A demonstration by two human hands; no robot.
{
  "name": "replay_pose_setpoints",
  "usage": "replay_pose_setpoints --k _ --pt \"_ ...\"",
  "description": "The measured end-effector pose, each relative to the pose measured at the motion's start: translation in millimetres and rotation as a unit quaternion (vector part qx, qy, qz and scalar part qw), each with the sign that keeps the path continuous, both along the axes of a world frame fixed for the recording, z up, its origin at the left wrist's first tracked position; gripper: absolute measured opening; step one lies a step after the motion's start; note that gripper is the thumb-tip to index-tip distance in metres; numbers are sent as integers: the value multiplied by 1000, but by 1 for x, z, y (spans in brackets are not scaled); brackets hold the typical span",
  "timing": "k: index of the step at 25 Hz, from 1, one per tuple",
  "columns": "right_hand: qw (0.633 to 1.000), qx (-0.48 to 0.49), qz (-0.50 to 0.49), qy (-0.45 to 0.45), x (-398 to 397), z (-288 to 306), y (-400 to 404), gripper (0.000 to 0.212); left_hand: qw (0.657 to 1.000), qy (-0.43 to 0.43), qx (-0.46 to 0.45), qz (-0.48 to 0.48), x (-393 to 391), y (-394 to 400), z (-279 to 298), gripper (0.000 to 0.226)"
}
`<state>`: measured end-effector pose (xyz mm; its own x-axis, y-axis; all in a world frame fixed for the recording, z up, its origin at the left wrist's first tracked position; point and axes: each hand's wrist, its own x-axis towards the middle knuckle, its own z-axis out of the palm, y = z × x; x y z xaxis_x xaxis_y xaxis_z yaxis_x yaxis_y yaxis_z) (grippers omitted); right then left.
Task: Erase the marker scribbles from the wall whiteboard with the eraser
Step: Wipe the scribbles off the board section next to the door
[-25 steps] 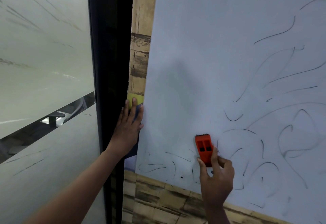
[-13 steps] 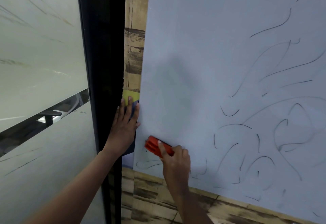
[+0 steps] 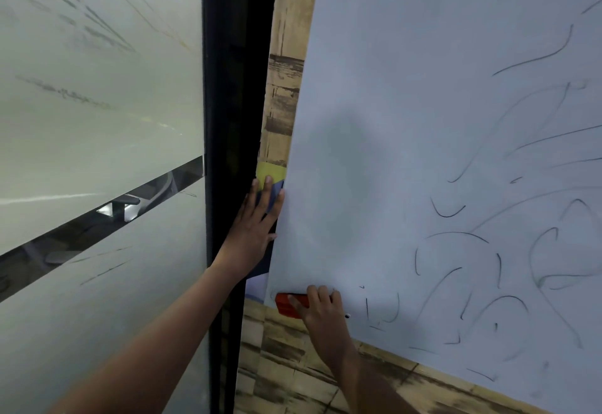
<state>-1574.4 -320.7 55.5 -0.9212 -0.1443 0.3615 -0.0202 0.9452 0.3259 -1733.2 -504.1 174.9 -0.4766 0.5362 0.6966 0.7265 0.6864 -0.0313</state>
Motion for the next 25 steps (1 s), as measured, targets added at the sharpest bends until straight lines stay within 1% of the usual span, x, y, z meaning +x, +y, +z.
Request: replay_pose_setpoints --k 4,7,10,11,13,16,18,21,23,25 --pt "995 -69 -17 75 -11 26 -2 75 998 -9 -45 47 -1 3 -4 138" --pt "994 -63 -11 92 -21 37 -11 74 994 -3 -72 78 -4 5 -10 143" --pt "997 -31 7 72 -26 28 -20 69 995 20 -62 72 -3 5 -10 144" --pt "998 -16 15 57 -27 20 -22 64 995 23 -63 70 -2 5 -9 144" --pt "999 29 34 2 -28 1 -25 47 995 17 -74 72 -1 4 -7 149" --pt "993 75 40 -85 -22 -26 -19 50 993 0 -92 79 1 2 -6 156" --pt "991 81 37 -102 -17 -40 -14 51 990 -13 -106 91 2 2 -8 161" --pt "993 72 28 -87 -12 -43 -10 50 988 -22 -113 103 2 3 -8 167" --pt "996 56 23 -71 -10 -36 -8 61 986 -34 -120 109 2 4 -8 173" --pt "999 14 22 -20 -4 -24 -4 72 983 -56 -131 119 2 6 -7 178"
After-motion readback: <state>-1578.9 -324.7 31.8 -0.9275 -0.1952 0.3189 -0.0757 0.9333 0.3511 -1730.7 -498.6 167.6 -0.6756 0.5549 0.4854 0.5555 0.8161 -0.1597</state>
